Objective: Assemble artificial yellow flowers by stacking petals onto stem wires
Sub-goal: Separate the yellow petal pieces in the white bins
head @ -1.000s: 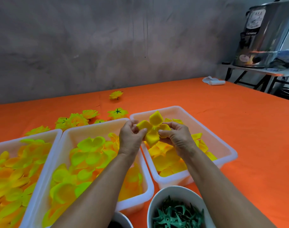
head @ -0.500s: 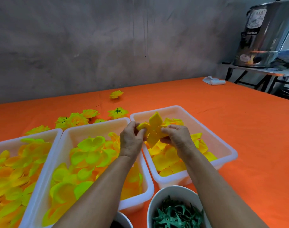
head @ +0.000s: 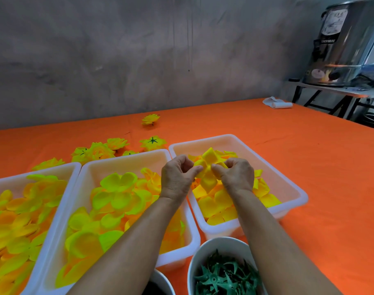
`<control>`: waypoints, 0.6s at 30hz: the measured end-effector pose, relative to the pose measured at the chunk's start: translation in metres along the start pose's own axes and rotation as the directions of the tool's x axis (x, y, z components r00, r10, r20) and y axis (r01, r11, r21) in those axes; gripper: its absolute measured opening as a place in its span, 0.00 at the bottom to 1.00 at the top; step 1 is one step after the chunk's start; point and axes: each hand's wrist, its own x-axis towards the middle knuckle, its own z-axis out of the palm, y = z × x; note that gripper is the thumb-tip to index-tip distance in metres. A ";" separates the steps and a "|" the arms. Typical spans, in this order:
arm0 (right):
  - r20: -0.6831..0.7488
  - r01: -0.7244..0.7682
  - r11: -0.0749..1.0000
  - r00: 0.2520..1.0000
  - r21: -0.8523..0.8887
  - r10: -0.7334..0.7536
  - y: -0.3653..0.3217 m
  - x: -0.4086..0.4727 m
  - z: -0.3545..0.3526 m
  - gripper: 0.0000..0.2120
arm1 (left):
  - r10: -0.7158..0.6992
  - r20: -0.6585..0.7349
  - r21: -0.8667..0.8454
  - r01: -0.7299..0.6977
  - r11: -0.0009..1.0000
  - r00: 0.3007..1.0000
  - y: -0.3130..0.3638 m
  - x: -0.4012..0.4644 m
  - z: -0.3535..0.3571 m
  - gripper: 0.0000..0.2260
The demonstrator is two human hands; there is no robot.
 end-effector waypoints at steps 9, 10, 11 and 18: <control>0.339 -0.283 0.742 0.937 0.607 0.079 -0.009 -0.003 -0.009 0.08 | 0.055 -0.124 0.172 -0.033 0.985 0.991 -0.003 0.002 0.001 0.08; 0.368 -0.295 0.712 0.928 0.638 0.054 -0.010 -0.003 -0.009 0.07 | 0.058 -0.135 0.176 -0.034 0.984 0.989 -0.003 0.002 0.001 0.08; 0.399 -0.309 0.675 0.917 0.670 0.023 -0.011 -0.003 -0.010 0.07 | 0.057 -0.146 0.170 -0.032 0.985 0.988 -0.003 0.002 0.001 0.07; 0.481 -0.361 0.588 0.875 0.724 -0.057 -0.011 -0.002 -0.015 0.07 | 0.110 -0.150 0.227 -0.074 0.971 0.983 -0.004 -0.001 -0.001 0.07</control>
